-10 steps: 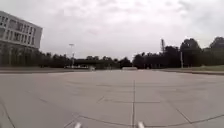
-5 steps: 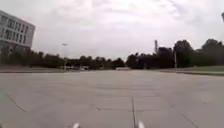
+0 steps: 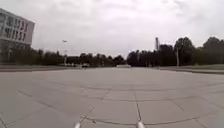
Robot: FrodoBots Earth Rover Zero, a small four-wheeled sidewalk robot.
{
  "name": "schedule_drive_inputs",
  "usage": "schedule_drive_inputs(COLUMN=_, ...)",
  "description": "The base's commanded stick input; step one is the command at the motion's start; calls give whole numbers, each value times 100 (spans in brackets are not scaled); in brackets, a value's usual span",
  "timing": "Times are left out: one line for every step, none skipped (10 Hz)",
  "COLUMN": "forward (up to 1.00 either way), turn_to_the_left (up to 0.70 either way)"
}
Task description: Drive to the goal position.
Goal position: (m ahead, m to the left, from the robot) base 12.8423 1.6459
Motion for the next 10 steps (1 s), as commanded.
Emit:
schedule_drive_inputs(forward=85, turn_to_the_left=0)
schedule_drive_inputs(forward=85, turn_to_the_left=0)
schedule_drive_inputs(forward=85, turn_to_the_left=0)
schedule_drive_inputs(forward=85, turn_to_the_left=0)
schedule_drive_inputs(forward=85, turn_to_the_left=0)
schedule_drive_inputs(forward=85, turn_to_the_left=0)
schedule_drive_inputs(forward=85, turn_to_the_left=0)
schedule_drive_inputs(forward=85, turn_to_the_left=0)
schedule_drive_inputs(forward=85, turn_to_the_left=0)
schedule_drive_inputs(forward=85, turn_to_the_left=0)
